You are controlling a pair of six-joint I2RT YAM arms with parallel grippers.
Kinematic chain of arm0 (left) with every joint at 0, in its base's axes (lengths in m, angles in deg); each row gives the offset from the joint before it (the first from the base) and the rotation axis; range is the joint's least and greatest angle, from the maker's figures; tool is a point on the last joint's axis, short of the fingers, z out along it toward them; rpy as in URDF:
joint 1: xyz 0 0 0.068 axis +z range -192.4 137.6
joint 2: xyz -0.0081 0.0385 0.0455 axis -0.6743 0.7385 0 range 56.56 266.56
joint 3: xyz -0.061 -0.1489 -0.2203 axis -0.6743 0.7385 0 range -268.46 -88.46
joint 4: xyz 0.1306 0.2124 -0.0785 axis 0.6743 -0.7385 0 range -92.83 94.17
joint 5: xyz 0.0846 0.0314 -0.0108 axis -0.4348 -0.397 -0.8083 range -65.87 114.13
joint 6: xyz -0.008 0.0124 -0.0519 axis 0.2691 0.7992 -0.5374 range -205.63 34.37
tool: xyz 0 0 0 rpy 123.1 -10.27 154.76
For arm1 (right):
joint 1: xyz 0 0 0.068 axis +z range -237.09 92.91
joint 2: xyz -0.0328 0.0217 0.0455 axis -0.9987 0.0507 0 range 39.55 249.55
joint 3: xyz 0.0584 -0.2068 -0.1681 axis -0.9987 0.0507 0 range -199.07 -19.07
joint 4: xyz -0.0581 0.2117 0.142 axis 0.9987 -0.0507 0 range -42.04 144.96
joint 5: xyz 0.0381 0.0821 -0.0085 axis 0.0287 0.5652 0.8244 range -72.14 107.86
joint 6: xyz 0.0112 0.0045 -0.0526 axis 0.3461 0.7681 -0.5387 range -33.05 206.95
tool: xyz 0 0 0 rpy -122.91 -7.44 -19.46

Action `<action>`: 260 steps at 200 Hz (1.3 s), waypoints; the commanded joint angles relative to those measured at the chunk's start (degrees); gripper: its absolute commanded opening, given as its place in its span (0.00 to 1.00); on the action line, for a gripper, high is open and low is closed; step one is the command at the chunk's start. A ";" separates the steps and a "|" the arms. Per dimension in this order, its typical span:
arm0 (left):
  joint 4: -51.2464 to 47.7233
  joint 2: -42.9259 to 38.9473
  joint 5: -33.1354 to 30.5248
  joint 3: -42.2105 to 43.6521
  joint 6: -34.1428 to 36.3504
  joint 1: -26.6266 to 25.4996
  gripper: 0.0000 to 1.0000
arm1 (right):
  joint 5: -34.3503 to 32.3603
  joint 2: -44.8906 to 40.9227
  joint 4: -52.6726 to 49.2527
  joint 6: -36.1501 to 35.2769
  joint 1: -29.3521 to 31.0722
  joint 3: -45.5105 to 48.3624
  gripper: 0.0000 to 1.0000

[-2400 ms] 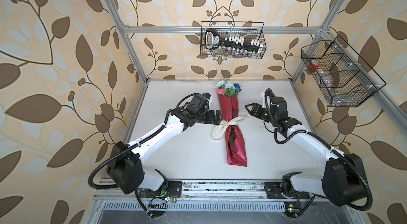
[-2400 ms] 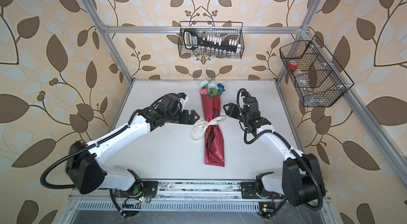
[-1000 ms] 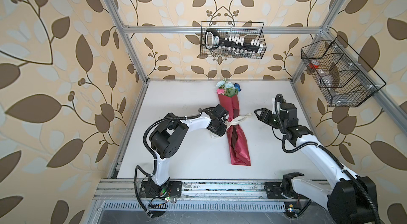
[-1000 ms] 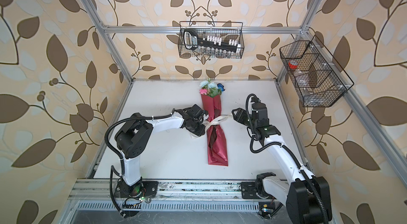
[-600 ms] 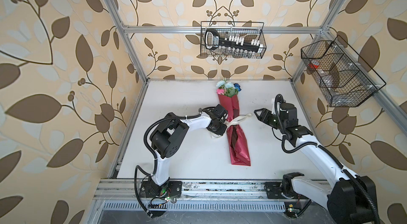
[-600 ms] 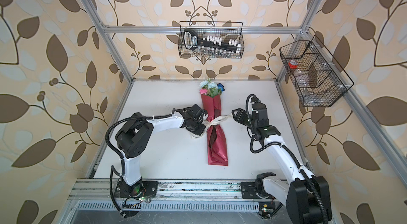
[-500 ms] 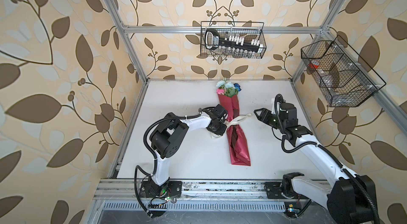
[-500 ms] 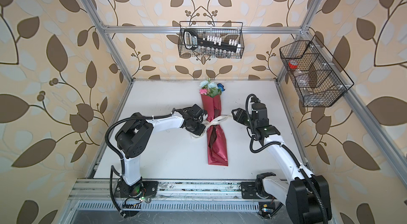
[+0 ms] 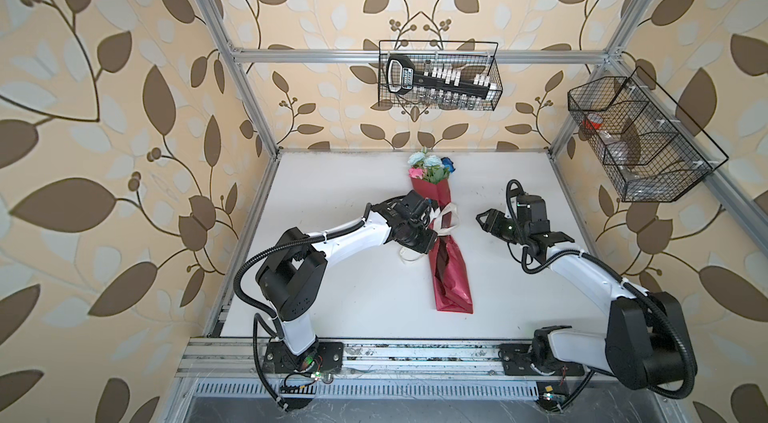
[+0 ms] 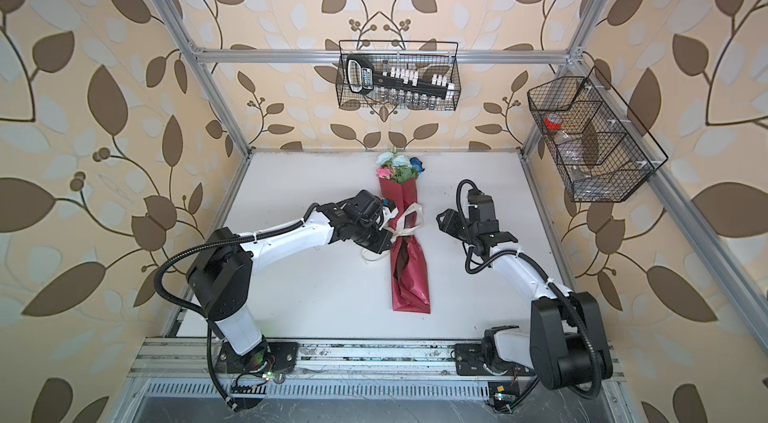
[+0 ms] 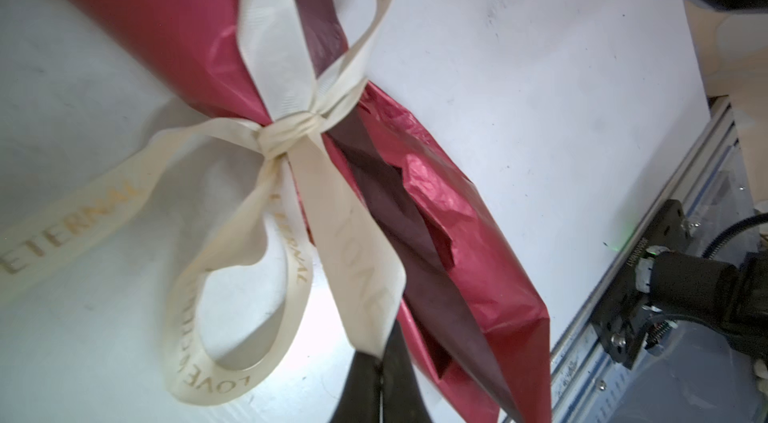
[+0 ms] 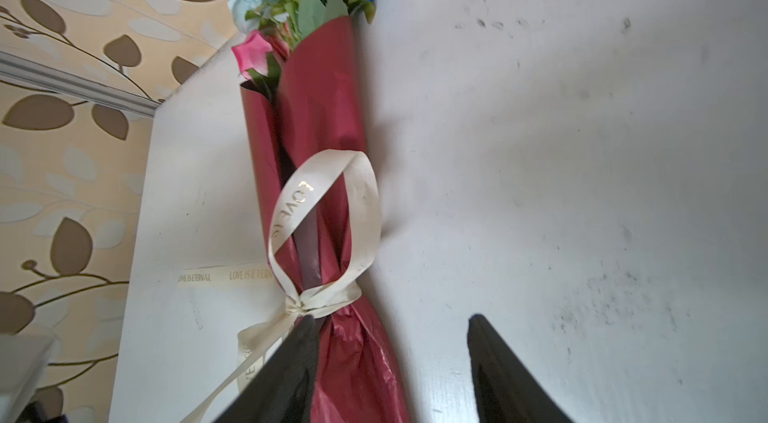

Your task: Tie the bouquet of fake flowers

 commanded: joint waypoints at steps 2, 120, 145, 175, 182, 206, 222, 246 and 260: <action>1.18 -2.18 4.79 -0.16 -3.20 -1.84 0.00 | 3.48 3.21 3.98 0.12 -0.24 -0.98 0.56; 4.78 -4.96 9.73 2.83 -9.33 -3.15 0.00 | 17.83 21.05 19.75 4.79 2.85 -3.77 0.52; 6.99 -6.15 13.58 3.40 -11.50 -3.45 0.00 | 17.55 23.65 20.88 4.87 3.31 -5.55 0.50; 10.74 -5.96 17.05 3.25 -14.66 -4.97 0.00 | 17.44 26.25 20.57 3.72 3.77 -8.34 0.46; 11.19 -5.39 16.99 2.80 -15.04 -5.61 0.00 | 17.41 26.53 20.25 3.41 3.85 -8.70 0.45; 12.13 -1.55 16.88 -0.42 -15.67 -8.10 0.00 | 17.19 27.11 19.70 2.37 3.96 -9.12 0.41; 11.70 1.69 17.31 -3.66 -14.70 -9.94 0.00 | 17.18 27.31 19.21 1.30 3.91 -9.12 0.41; 11.17 5.66 16.60 -7.84 -13.06 -11.99 0.00 | 17.41 27.57 17.42 -0.97 3.98 -10.11 0.40; 11.12 7.72 15.57 -9.28 -12.72 -12.29 0.07 | 17.55 27.84 16.52 -2.01 3.97 -10.66 0.40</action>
